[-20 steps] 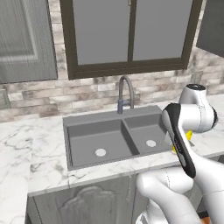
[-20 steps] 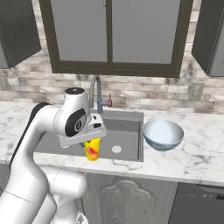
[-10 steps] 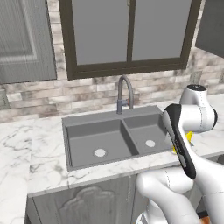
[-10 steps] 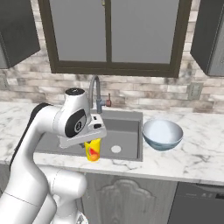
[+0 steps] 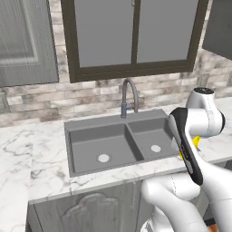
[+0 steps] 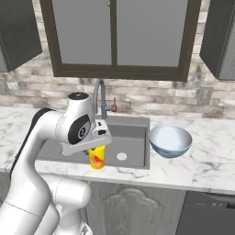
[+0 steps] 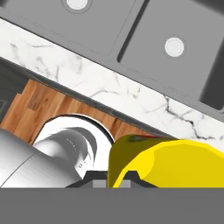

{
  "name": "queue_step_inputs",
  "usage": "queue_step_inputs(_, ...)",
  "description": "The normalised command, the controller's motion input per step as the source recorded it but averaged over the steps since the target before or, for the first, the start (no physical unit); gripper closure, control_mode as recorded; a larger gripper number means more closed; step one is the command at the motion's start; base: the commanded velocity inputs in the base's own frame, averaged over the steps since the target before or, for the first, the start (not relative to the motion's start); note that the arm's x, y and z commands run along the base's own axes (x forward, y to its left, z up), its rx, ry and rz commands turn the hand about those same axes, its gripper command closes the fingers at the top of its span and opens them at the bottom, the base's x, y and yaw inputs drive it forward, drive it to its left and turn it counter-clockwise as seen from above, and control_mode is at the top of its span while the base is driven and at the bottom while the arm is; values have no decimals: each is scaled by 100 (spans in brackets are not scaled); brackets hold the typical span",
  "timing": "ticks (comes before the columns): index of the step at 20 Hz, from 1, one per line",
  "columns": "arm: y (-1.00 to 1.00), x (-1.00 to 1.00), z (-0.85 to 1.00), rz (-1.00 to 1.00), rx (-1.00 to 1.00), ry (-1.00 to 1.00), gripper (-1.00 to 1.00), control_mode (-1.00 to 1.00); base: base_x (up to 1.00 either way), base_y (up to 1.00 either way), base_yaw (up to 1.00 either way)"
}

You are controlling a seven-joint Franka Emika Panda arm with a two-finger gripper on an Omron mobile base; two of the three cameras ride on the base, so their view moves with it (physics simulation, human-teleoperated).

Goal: Pick the cup and bowl from the counter and place them on the counter next to the sink.

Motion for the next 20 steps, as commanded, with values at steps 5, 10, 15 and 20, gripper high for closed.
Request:
queue_step_inputs(5, 59, -2, -16, 0, 1, -1, 100, -100, 0, 0, 0)
queue_step_inputs(10, 93, -5, -36, -5, 3, 0, 100, -100, 0, 0, 0)
queue_step_inputs(15, 72, 2, -16, -18, 1, 0, 100, -100, 0, 0, 0)
queue_step_inputs(20, 57, -13, 0, -6, 0, 1, 100, -100, 0, 0, 0)
